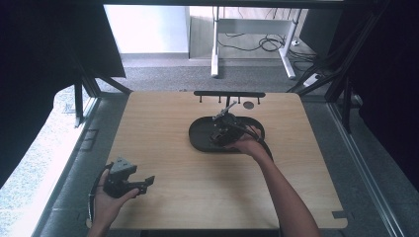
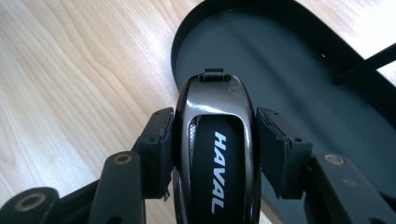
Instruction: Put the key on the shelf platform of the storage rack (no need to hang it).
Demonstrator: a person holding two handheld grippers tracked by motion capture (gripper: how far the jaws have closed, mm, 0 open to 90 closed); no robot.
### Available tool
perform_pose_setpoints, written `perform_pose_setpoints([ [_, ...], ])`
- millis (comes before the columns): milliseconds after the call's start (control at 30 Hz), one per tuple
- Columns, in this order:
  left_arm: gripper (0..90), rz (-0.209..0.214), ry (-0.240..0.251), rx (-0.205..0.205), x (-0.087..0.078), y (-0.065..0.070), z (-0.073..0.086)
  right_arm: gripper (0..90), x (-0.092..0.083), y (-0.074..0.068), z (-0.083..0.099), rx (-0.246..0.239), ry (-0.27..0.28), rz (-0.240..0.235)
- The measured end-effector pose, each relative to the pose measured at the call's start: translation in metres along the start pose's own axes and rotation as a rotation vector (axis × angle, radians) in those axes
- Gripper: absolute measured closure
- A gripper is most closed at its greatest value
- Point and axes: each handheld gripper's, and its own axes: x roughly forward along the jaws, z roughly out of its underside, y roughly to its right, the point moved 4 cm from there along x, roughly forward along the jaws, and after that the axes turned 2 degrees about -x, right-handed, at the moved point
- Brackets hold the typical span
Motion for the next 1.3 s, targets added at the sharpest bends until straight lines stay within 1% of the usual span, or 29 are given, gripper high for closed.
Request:
perform_pose_setpoints([
  [100, 21.6, -0.001, 0.000, -0.001, 0.000, 0.000, 0.000, 49.2, 0.001, 0.004, -0.002, 0.014, 0.005, -0.002],
  [133, 21.6, -0.001, 0.000, -0.001, 0.000, 0.000, 0.000, 49.2, 0.002, 0.006, -0.002, 0.008, 0.000, 0.006],
  [367, 21.6, -0.002, 0.000, -0.001, 0.000, 0.000, 0.000, 49.2, 0.004, 0.017, -0.007, 0.012, -0.004, 0.012],
  [633, 21.6, -0.003, 0.003, -0.002, 0.000, -0.001, 0.000, 49.2, 0.009, 0.026, -0.005, 0.025, -0.008, 0.017],
  [700, 21.6, -0.004, 0.003, -0.002, 0.000, -0.001, 0.000, 49.2, 0.010, 0.028, -0.005, 0.030, -0.007, 0.010],
  [833, 21.6, -0.004, 0.003, -0.002, 0.000, -0.001, 0.000, 49.2, 0.015, 0.033, -0.004, 0.038, -0.011, 0.012],
  [1167, 21.6, -0.005, 0.002, -0.003, 0.000, -0.001, 0.000, 49.2, 0.033, 0.039, 0.002, 0.032, -0.033, 0.017],
  [1300, 21.6, -0.005, 0.001, -0.003, 0.000, -0.001, 0.000, 49.1, 0.038, 0.042, 0.005, 0.043, -0.029, 0.011],
])
